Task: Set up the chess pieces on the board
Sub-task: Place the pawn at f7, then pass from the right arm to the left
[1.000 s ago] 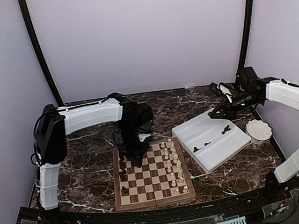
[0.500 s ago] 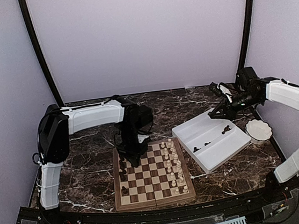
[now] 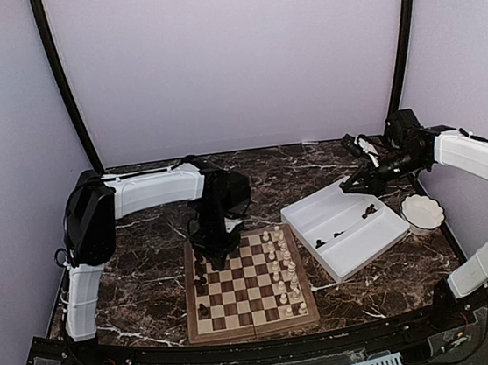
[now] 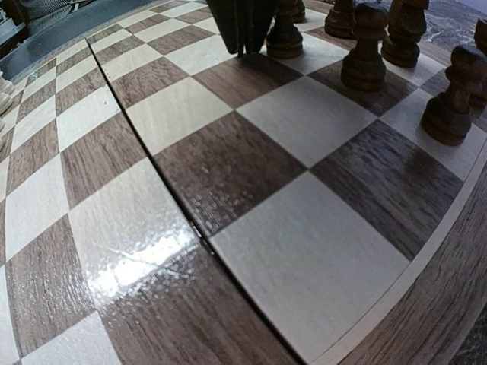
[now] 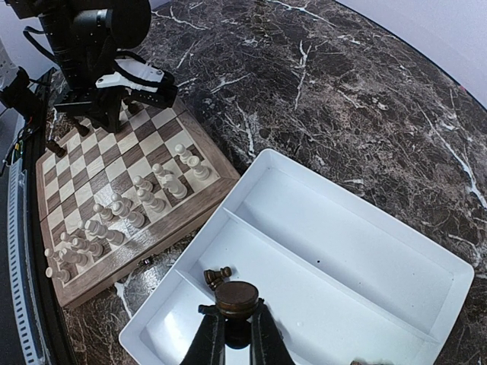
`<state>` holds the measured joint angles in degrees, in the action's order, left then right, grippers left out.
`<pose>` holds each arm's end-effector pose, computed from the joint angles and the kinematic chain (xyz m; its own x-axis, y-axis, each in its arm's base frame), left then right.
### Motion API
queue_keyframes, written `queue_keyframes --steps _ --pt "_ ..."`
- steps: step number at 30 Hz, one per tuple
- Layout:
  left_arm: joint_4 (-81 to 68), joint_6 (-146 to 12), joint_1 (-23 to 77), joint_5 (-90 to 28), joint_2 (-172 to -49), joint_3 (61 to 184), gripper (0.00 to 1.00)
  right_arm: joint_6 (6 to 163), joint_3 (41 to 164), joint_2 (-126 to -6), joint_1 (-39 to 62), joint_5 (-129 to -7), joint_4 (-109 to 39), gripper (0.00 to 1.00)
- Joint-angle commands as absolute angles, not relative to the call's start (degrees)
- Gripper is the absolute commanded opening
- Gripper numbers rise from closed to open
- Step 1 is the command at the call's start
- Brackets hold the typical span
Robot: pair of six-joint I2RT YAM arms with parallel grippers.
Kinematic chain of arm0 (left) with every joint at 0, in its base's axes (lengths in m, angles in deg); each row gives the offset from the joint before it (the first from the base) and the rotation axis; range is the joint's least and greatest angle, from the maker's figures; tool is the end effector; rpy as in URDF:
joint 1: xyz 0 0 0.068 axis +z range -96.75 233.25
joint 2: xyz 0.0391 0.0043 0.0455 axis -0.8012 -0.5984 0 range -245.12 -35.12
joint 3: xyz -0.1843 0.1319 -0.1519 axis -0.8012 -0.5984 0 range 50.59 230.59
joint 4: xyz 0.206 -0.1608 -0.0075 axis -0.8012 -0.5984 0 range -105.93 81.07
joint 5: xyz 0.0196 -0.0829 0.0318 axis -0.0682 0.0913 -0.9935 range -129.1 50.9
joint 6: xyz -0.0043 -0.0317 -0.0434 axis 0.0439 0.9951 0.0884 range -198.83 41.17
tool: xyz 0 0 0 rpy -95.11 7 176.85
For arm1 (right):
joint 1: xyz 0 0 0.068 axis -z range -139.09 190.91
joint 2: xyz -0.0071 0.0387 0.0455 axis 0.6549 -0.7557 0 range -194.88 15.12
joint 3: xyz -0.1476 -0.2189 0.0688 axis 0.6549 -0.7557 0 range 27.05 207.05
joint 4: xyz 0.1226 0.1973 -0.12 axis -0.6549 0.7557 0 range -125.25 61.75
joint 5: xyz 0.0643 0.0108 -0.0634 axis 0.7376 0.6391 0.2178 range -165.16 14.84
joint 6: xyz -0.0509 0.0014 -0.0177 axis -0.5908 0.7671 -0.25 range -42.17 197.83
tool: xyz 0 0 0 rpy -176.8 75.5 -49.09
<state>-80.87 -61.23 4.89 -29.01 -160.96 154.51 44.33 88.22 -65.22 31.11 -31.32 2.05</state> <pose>0.2724 -0.3156 0.1830 -0.8521 0.5101 0.1170 0.4933 0.8575 -0.1462 0.2735 0.0723 0.2669 -0.4092 -0.4746 -0.7793 -0.8701 0.4601 0.1766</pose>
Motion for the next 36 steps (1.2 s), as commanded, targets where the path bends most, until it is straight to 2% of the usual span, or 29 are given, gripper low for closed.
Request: queue_keyframes --steps 1,8,14,22,30,31,33,36 --pt "-82.8 -61.0 5.3 -29.6 -161.1 155.7 0.0 44.9 88.6 -63.8 30.8 -30.8 1.8 0.06" --pt "-81.3 -63.5 4.4 -23.8 -160.1 160.6 0.02 44.6 89.0 -63.6 30.8 -30.6 2.6 0.06" --pt "-69.2 -65.3 3.3 -24.8 -152.8 165.8 0.13 41.3 92.6 -64.1 28.5 -32.4 8.0 0.06" --pt "-31.6 -56.5 3.9 -22.1 -136.2 148.1 0.46 36.4 98.9 -65.4 16.5 -44.1 12.9 0.06" --pt "-9.3 -33.7 8.1 -2.1 -139.1 139.4 0.5 35.5 107.1 -69.3 6.9 -52.8 15.1 0.06" --pt "-5.9 -30.8 8.1 0.2 -139.5 138.4 0.52 35.5 108.1 -69.8 6.0 -53.6 15.3 0.06" --pt "-2.1 -27.1 8.2 3.1 -140.8 137.3 0.62 35.7 110.1 -71.0 4.7 -54.6 16.0 0.06" --pt "1.4 -24.4 8.0 5.2 -142.0 136.1 0.63 36.2 113.4 -72.7 3.1 -55.3 16.5 0.06"
